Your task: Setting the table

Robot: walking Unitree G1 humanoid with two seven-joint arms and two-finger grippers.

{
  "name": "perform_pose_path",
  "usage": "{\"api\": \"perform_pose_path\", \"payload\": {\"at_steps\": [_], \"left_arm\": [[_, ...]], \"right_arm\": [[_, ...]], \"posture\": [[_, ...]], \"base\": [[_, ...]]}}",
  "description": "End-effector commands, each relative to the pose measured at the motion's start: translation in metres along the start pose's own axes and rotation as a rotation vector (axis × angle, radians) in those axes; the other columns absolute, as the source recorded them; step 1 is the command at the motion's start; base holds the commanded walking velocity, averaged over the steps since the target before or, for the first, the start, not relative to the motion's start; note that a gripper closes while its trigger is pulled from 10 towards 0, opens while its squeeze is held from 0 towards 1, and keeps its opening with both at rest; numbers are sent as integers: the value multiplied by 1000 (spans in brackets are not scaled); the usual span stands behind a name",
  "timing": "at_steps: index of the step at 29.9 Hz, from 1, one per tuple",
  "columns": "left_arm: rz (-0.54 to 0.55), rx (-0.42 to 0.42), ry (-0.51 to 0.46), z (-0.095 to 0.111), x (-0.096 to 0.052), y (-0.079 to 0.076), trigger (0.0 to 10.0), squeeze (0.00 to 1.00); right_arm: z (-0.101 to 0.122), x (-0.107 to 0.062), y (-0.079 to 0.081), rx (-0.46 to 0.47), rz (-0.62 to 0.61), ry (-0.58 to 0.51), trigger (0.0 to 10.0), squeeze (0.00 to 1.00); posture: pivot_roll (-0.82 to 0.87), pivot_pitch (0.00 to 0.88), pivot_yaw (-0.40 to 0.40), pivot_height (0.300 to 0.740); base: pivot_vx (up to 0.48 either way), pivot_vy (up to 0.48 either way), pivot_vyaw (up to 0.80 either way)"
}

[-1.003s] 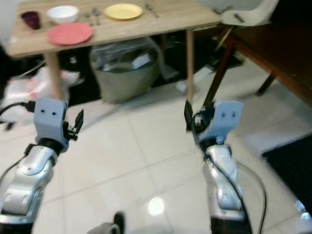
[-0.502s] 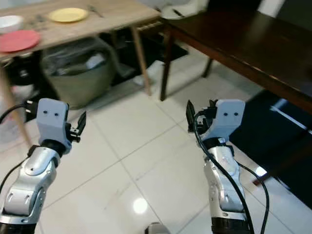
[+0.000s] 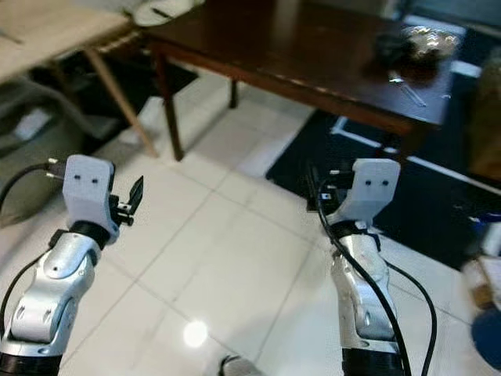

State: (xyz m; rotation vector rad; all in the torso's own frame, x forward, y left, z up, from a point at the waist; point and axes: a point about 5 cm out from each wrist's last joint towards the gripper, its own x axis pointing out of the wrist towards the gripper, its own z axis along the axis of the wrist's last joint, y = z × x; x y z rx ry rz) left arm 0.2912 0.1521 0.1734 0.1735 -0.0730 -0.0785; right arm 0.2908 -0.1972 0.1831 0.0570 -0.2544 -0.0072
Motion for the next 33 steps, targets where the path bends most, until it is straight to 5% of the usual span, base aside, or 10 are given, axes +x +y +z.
{"api": "perform_pose_path", "payload": {"at_steps": [1, 33], "left_arm": [[-2, 12, 22, -6, -2, 0, 10000, 0], [-60, -16, -4, -6, -3, 0, 10000, 0]], "right_arm": [[-4, -2, 1, 13, -6, 17, 10000, 0], [-4, 0, 3, 20, 10, 18, 10000, 0]], "posture": [[-139, 33, 70, 740], [-143, 29, 66, 740]], "base": [[0, 0, -800], [0, 0, -799]]}}
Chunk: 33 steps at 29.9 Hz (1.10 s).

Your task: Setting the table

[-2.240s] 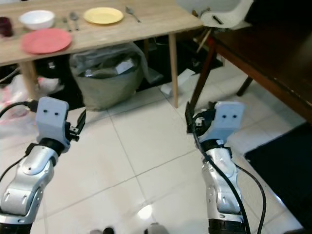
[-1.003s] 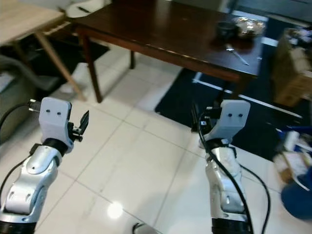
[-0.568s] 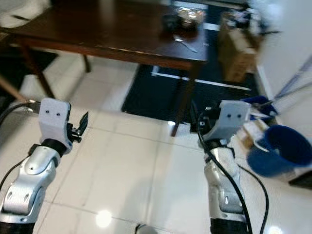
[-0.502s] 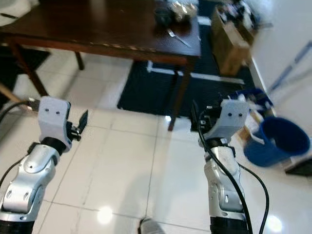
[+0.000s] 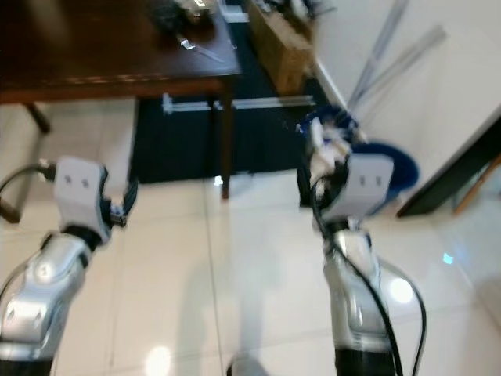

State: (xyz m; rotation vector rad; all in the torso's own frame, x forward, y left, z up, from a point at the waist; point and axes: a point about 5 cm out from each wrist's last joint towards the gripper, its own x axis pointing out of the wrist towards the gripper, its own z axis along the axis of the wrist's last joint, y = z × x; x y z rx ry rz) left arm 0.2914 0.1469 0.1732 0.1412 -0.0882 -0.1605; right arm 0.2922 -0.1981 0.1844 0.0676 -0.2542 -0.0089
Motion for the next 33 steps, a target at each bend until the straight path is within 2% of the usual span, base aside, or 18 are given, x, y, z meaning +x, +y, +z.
{"api": "perform_pose_path", "payload": {"at_steps": [1, 2, 3, 5, 8, 14, 33], "left_arm": [[23, 29, 11, -6, -3, 5, 10000, 0], [23, 29, 11, -6, -3, 5, 10000, 0], [59, 71, 7, -7, -2, 8, 10000, 0], [90, 96, 2, -8, -1, 11, 10000, 0], [116, 106, -3, -8, -1, 14, 10000, 0], [104, 132, -18, -7, -2, 13, 10000, 0], [84, 133, -29, -8, -1, 8, 10000, 0]], "right_arm": [[-5, -1, 5, 6, 22, 20, 10000, 0], [-5, -1, 5, 6, 22, 20, 10000, 0], [-6, -1, 8, -3, 40, 23, 10000, 0], [-6, -1, 10, -4, 47, 23, 10000, 0], [-6, -1, 11, -3, 50, 21, 10000, 0], [-6, -1, 9, -4, 45, 21, 10000, 0], [-6, -2, 6, -8, 29, 21, 10000, 0]], "posture": [[-142, 28, 66, 740], [-142, 28, 66, 740], [-142, 28, 66, 740], [-142, 28, 66, 740], [-142, 28, 66, 740], [-142, 24, 63, 740], [-147, 33, 66, 740]], "base": [[0, 0, -519], [0, 0, -519], [461, 0, 0], [471, 0, 0], [480, 0, 0], [480, 0, 0], [480, 0, 0]]}}
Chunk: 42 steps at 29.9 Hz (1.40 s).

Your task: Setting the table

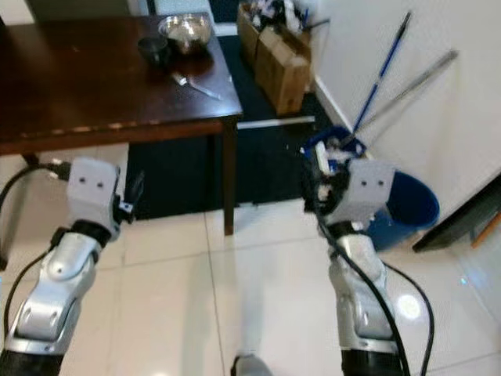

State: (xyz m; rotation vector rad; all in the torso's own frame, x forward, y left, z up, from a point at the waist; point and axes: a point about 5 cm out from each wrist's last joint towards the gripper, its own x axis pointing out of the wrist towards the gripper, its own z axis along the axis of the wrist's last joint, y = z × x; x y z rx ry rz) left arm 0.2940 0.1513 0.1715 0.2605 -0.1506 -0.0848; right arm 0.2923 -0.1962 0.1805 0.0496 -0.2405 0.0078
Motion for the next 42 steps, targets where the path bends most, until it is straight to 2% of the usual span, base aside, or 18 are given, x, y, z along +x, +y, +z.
{"api": "perform_pose_path", "payload": {"at_steps": [1, 24, 33, 42], "left_arm": [[8, 7, 18, -6, -3, 3, 10000, 0], [-4, 7, 14, -8, -2, 2, 10000, 0], [-36, 15, 0, -6, -4, -5, 10000, 0], [-49, 13, -4, -4, -5, -9, 10000, 0]], "right_arm": [[-2, -1, 5, 9, 12, 7, 10000, 0], [-3, -1, 6, 11, 19, 7, 10000, 0], [-3, -1, 6, 12, 16, 6, 10000, 0], [-3, -1, 5, 13, 14, 6, 10000, 0]], "posture": [[-146, 33, 66, 740], [-144, 32, 67, 740], [-145, 31, 69, 740], [-145, 31, 69, 740]], "base": [[480, 0, 0], [480, 0, 0], [477, 0, 0], [382, -286, 0]]}}
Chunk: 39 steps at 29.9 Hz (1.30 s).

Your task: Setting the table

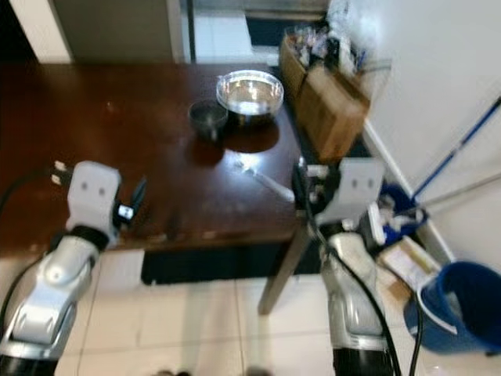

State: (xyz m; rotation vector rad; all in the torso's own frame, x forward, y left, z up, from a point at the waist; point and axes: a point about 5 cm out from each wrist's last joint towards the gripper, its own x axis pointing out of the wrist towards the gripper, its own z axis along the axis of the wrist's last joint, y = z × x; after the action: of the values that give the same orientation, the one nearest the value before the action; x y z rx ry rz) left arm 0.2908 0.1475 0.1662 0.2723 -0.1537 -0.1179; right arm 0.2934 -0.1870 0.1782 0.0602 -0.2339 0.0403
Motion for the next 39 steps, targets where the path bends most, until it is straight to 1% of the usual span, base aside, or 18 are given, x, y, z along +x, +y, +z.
{"api": "perform_pose_path", "payload": {"at_steps": [1, 7, 11, 13, 14, 15, 16, 17, 19, 20, 25, 28, 30, 31, 33, 35, 38, 39], "left_arm": [[-18, 1, 3, 0, -1, -5, 10000, 0], [-24, -36, 20, -1, -1, -5, 10000, 0], [-40, -39, 14, 1, -2, -4, 10000, 0], [-55, -34, 16, 0, -3, -4, 10000, 0], [-55, -34, 16, 0, -3, -4, 10000, 0], [-92, -35, 23, -1, -5, -4, 10000, 0], [-110, -36, 26, -1, -6, -4, 10000, 0], [-110, -36, 26, -1, -6, -4, 10000, 0], [-240, -56, 46, -2, -13, -7, 10000, 0], [-240, -56, 46, -2, -13, -7, 10000, 0], [-436, -69, 66, 3, -22, -2, 10000, 0], [-516, -68, 68, 6, -25, 1, 10000, 0], [-624, -57, 91, 8, -28, 3, 10000, 0], [-639, -58, 93, 8, -27, 3, 10000, 0], [-642, -55, 95, 8, -26, 3, 10000, 0], [-635, -45, 103, 5, -23, 3, 10000, 0], [-636, -35, 109, 5, -21, 3, 10000, 0], [-636, -35, 109, 5, -21, 3, 10000, 0]], "right_arm": [[0, -1, -4, -1, -17, -2, 10000, 0], [0, -1, -4, -3, -12, 3, 10000, 0], [-2, -3, -3, -34, 51, 51, 10000, 0], [-8, -9, -7, -125, 115, 137, 10000, 0], [-8, -9, -7, -125, 115, 137, 10000, 0], [-16, -21, -16, -182, 190, 245, 10000, 0], [-18, -26, -19, -194, 221, 284, 10000, 0], [-18, -26, -19, -194, 221, 284, 10000, 0], [-26, -46, -24, -167, 382, 402, 10000, 0], [-26, -46, -24, -167, 382, 402, 10000, 0], [-33, -63, -27, -81, 556, 504, 10000, 0], [-29, -59, -27, -43, 620, 482, 10000, 0], [-26, -47, -26, -61, 723, 456, 10000, 0], [-25, -42, -26, -65, 736, 452, 10000, 0], [-25, -35, -27, -75, 735, 449, 10000, 0], [-26, -19, -28, -100, 727, 433, 10000, 0], [-27, -6, -27, -106, 725, 423, 10000, 0], [-27, -6, -27, -106, 725, 423, 10000, 0]], "posture": [[-145, 31, 70, 740], [-144, 29, 70, 740], [-142, 26, 69, 740], [-141, 25, 67, 740], [-141, 25, 67, 740], [-141, 25, 67, 740], [-141, 25, 67, 740], [-141, 25, 67, 740], [-152, 24, 65, 740], [-152, 24, 65, 740], [-158, 26, 67, 740], [-155, 29, 65, 740], [-149, 37, 64, 740], [-145, 42, 66, 740], [-139, 48, 67, 740], [-131, 55, 71, 740], [-119, 62, 76, 740], [-119, 62, 76, 740]], "base": [[375, -292, 0], [294, -136, 0], [0, 0, 0], [0, 0, 0], [0, 0, 0], [0, 0, 0], [0, 0, 0], [0, 0, 0], [0, 0, 0], [0, 0, 0], [0, 0, 0], [0, 0, 0], [0, 0, 0], [0, 0, 0], [0, 0, 0], [0, 0, 0], [0, 0, 0], [0, 0, 0]]}}
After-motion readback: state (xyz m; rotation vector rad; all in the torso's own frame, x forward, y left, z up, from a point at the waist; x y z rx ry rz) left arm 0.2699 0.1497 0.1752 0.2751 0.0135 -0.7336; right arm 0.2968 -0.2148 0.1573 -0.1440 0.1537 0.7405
